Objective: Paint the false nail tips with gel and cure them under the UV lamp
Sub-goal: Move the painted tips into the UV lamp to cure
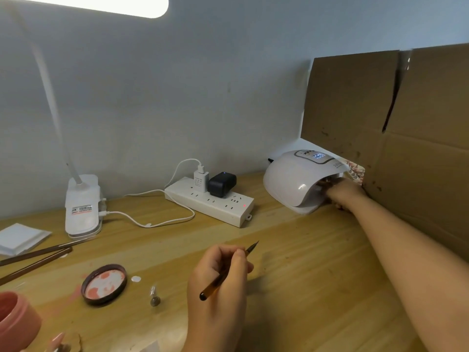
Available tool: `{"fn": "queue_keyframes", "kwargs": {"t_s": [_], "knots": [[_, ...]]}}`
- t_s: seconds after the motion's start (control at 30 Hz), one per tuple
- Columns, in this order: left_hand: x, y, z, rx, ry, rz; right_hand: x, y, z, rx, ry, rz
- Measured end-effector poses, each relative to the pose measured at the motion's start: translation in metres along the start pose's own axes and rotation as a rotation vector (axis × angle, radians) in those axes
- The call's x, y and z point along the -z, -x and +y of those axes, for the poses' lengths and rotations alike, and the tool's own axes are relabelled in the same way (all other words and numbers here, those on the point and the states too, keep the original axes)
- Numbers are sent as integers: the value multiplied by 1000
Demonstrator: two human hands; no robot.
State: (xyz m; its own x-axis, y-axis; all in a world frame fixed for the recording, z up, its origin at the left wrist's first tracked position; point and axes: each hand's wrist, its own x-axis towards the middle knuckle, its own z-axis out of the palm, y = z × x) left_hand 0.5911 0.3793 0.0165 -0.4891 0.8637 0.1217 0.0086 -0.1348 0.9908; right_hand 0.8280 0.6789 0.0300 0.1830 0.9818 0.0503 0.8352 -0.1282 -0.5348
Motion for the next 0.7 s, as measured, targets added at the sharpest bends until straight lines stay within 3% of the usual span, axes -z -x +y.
{"fn": "queue_keyframes", "kwargs": {"t_s": [0.17,0.37,0.57,0.7], "knots": [[0,-1,0,21,5,-6,-6,-4,5,46,51,131],[0,0,-1,13,4,0,-12,0,4,54,-161,258],[-1,0,2,33,6,-4,-4,-11,-14,-122,-20,76],[0,0,3,36,9,4,-3,-16,-16,-165,-68,64]]}}
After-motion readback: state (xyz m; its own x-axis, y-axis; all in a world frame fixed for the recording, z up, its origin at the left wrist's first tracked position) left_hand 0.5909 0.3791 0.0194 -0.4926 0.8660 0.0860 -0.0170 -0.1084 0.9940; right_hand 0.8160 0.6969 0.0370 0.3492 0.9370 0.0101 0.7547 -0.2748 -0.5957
